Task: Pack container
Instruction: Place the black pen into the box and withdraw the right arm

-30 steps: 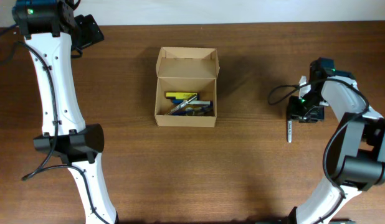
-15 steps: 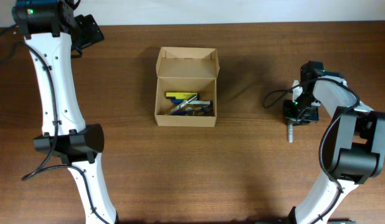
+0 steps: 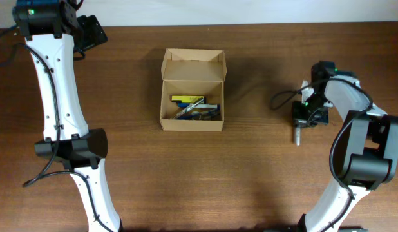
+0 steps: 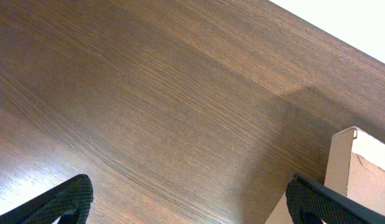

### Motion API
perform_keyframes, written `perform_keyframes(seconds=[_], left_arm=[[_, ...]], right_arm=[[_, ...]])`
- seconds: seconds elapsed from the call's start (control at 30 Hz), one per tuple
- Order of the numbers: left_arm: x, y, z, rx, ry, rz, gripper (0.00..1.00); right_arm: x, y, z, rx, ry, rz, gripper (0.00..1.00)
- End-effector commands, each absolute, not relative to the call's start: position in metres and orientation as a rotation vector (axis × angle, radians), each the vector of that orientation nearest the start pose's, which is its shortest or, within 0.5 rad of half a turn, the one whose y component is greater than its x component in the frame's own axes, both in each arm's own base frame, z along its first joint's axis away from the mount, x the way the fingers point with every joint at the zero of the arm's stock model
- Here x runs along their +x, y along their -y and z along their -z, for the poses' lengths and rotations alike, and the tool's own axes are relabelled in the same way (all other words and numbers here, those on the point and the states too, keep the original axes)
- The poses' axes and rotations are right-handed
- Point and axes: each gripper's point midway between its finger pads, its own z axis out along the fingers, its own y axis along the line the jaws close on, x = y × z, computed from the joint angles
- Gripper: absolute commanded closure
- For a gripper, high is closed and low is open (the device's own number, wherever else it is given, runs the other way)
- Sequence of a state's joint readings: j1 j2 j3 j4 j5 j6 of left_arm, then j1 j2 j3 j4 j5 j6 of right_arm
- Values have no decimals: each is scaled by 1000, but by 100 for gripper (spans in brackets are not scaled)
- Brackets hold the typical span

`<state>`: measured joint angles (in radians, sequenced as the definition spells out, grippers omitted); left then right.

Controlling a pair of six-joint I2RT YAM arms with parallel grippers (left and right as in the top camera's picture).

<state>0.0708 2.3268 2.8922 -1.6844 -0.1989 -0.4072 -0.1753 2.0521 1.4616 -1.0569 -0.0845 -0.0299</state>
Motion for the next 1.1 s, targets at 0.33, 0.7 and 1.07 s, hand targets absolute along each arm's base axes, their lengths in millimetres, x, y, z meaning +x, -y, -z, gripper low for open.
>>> perform_keyframes(seconds=[0.33,0.7,1.07], left_arm=[[478,-70,-271,-687,-2564,-166,0],[478,-70,-271,-687,-2564,-166,0],[478,-70,-271,-687,-2564,-166,0]], right_arm=[[446,-91,-311,-742,-2407,-172,96],[378,-270,-239,-1997,-1843,-8,96],[391,-283,-121,-2176,-2003,-51,96]])
